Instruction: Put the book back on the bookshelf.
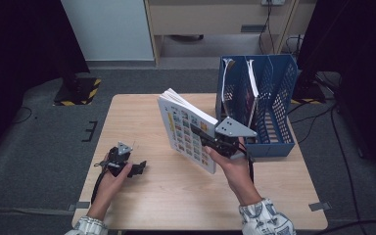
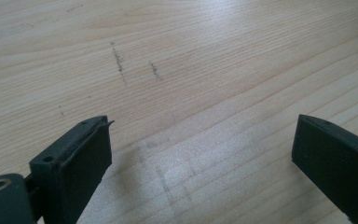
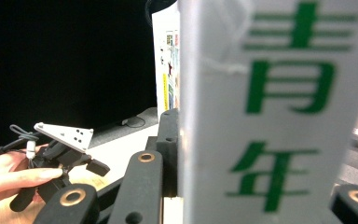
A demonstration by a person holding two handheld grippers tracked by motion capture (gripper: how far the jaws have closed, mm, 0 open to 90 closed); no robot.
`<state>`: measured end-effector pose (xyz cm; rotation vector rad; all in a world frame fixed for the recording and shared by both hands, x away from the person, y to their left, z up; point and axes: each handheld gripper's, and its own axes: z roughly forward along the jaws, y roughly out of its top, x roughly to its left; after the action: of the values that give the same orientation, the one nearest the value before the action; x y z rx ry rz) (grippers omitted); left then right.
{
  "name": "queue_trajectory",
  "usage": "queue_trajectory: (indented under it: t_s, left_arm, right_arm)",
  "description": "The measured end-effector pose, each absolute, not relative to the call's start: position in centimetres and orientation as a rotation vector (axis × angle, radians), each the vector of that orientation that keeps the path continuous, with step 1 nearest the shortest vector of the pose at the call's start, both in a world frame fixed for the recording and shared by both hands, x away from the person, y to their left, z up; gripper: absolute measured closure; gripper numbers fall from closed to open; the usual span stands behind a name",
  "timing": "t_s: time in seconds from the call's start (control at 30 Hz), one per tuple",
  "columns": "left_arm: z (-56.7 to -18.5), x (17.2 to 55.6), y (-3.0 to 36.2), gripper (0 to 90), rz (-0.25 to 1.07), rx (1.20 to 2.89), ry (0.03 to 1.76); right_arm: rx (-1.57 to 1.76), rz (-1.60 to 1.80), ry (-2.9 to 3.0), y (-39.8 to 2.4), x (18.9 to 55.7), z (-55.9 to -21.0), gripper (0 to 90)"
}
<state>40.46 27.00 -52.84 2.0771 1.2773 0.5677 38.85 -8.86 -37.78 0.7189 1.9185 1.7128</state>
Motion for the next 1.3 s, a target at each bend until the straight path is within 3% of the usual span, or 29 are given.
queue_trajectory:
  t_s: [1.3]
  left_arm:
    - [-53.7,40.5,26.8,1.0,0.540,2.064,1.296]
  right_arm:
    - [0.735,1.687,1.914,-11.6,36.7,-37.7,73.8]
